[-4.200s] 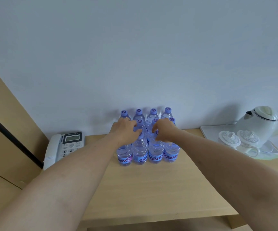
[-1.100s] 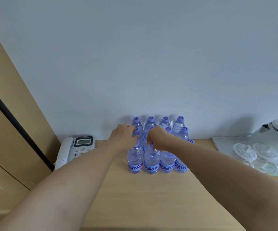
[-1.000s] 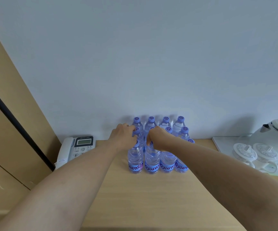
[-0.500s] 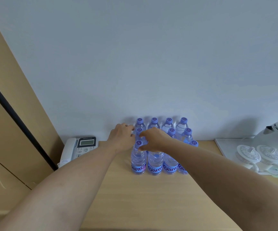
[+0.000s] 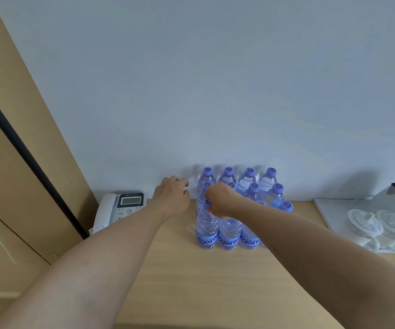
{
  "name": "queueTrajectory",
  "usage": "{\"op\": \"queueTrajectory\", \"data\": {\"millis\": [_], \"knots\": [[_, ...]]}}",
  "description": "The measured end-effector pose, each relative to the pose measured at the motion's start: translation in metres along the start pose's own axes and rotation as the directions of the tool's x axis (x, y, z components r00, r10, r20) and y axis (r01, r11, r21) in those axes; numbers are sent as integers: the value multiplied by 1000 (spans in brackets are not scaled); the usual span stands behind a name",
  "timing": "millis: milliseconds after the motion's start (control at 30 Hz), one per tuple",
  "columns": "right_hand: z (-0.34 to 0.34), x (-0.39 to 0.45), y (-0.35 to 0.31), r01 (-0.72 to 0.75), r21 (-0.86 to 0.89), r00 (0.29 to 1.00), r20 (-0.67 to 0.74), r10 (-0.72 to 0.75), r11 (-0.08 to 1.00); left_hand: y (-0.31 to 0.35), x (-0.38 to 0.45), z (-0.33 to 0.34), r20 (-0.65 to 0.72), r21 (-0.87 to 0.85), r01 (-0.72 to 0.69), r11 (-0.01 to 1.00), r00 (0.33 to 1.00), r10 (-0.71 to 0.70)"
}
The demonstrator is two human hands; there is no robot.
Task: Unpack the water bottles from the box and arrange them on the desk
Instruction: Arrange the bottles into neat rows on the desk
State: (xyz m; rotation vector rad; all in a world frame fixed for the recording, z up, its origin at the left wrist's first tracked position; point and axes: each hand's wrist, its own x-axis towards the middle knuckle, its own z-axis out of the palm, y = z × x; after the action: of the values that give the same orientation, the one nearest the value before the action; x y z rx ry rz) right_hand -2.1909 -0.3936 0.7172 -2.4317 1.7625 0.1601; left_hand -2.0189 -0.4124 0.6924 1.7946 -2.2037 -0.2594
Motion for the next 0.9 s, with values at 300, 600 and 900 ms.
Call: {"op": "queueTrajectory", "data": {"millis": [300, 600, 900], "knots": [[3, 3, 0, 29, -29, 1000, -7, -29, 999, -5, -1, 5, 19, -22, -11, 1000, 1000, 12], [-1, 1, -6, -17, -19, 999, -36, 16, 1000, -12, 4, 4, 24, -25, -52, 998, 998, 52], [-1, -3, -13, -94, 39, 996, 9, 94, 995, -16, 7, 7, 81, -12, -121, 993, 989, 121]]}}
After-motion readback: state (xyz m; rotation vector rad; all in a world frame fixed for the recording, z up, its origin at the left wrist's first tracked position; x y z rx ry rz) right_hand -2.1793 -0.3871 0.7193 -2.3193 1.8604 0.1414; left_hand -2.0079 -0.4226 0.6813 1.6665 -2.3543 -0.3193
